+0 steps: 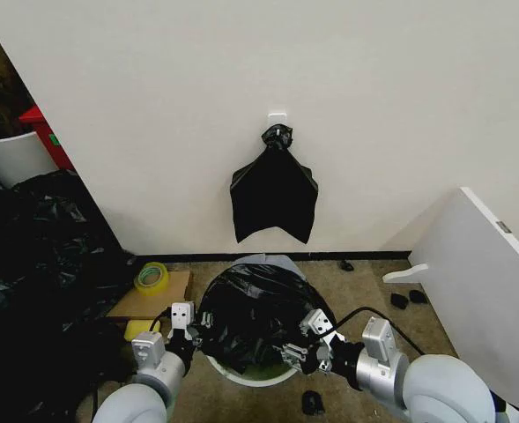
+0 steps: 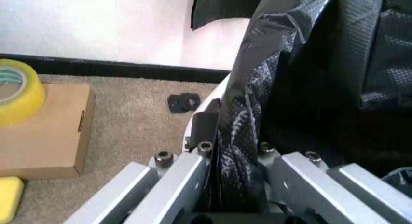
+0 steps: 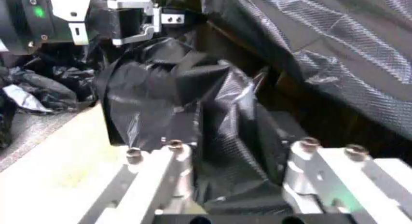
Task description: Place the garbage bag over the trash bin.
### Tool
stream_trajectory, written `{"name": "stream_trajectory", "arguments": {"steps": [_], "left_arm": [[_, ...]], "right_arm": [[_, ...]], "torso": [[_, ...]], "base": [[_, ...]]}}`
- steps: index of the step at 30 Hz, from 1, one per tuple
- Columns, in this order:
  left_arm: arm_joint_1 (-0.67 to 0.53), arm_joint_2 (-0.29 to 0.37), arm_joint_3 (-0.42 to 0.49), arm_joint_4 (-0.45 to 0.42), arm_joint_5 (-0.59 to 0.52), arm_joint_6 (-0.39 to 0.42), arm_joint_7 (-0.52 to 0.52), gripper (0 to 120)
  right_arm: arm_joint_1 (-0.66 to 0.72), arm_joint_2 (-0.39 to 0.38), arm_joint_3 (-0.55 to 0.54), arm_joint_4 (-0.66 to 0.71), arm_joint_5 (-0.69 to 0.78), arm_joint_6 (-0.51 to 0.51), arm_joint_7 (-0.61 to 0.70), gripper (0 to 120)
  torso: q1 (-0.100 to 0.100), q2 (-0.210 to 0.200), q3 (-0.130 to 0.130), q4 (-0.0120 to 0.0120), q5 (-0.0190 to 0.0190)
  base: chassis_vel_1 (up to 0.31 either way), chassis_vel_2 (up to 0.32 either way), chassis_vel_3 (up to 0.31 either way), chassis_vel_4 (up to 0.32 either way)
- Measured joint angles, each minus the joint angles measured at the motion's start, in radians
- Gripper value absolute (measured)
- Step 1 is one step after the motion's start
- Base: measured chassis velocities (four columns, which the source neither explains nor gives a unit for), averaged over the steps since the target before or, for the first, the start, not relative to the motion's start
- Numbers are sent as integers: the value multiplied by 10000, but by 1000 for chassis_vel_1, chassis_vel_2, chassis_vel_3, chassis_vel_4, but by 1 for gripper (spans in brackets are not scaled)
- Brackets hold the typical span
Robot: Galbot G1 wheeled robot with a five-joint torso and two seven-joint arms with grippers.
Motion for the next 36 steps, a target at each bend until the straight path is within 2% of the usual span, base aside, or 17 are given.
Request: {"name": "stream_trajectory", "arguments": {"steps": [2, 3, 4, 5, 6, 7, 11, 12, 15, 16, 19, 20, 23, 24, 27, 31, 36], "left_arm": [[-17, -49, -16, 11, -2, -5, -10, 0], [-17, -49, -16, 11, -2, -5, -10, 0], [-49, -106, -42, 35, -31, -19, -53, 0], [-77, -133, -63, 39, -101, -17, -98, 0], [-138, -171, -102, 40, -323, 30, -208, 0], [-138, -171, -102, 40, -323, 30, -208, 0], [-455, -201, -261, 106, -1222, 460, -754, 0], [-455, -201, -261, 106, -1222, 460, -754, 0], [-712, -151, -587, 137, -2192, 922, -1230, 0], [-712, -151, -587, 137, -2192, 922, -1230, 0], [-811, -105, -880, 99, -2899, 1174, -1505, 0], [-811, -105, -880, 99, -2899, 1174, -1505, 0], [-888, -70, -1132, 25, -3607, 1382, -1771, 0], [-888, -70, -1132, 25, -3607, 1382, -1771, 0], [-955, -31, -1241, -111, -4282, 1614, -2111, 0], [-1039, -44, -1224, -128, -4454, 1680, -2370, 0], [-1136, -95, -1156, -209, -4913, 1793, -2716, 0]], "right_arm": [[-86, -35, 0, -11, -314, 226, -59, 16], [-86, -35, 0, -11, -314, 226, -59, 16], [-246, -94, 15, -12, -778, 548, -238, 10], [-343, -135, 31, -13, -1050, 768, -351, 8], [-563, -223, 50, -28, -1513, 1237, -538, 0], [-563, -223, 50, -28, -1513, 1237, -538, 0], [-1125, -457, 155, -161, -2676, 2942, -1195, 0], [-1125, -457, 155, -161, -2676, 2942, -1195, 0], [-1357, -686, 244, -459, -3315, 4276, -1853, 0], [-1357, -686, 244, -459, -3315, 4276, -1853, 0], [-1470, -816, 273, -1046, -3760, 5708, -2726, 0], [-1470, -816, 273, -1046, -3760, 5708, -2726, 0], [-1490, -847, 286, -2038, -4397, 7142, -3748, 0], [-1490, -847, 286, -2038, -4397, 7142, -3748, 0], [-1346, -748, 275, -2963, -4833, 8227, -4793, 0], [-1090, -649, 227, -3351, -4994, 8864, -5627, 0], [-722, -531, 112, -3540, -5569, 9167, -5860, 0]], "torso": [[0, 0, 0, 1, 1], [0, 0, 0, 1, 1], [0, 0, 0, 0, 1], [0, 0, 0, 0, 0], [0, 0, 0, 0, 0], [0, 0, 0, 0, 0], [0, 0, 0, -1, 0], [0, 0, 0, -1, 0], [0, 0, 0, -1, 0], [0, 0, 0, -1, 0], [0, 0, 0, 0, 0], [0, 0, 0, 0, 0], [0, 0, 0, 0, 2], [0, 0, 0, 0, 2], [0, 0, 0, -1, 1], [0, 0, 0, 0, 1], [0, 0, 0, 0, -2]], "base": [[0, 0, 0, 0], [0, 0, 0, 0], [0, 0, 0, 0], [0, 0, 0, 0], [0, 0, 0, 0], [0, 0, 0, 0], [0, 0, 0, 0], [0, 0, 0, 0], [0, 0, 0, 0], [0, 0, 0, 0], [0, 0, 0, 0], [0, 0, 0, 0], [0, 0, 0, 0], [0, 0, 0, 0], [0, 0, 0, 0], [0, 0, 0, 0], [0, 0, 0, 0]]}}
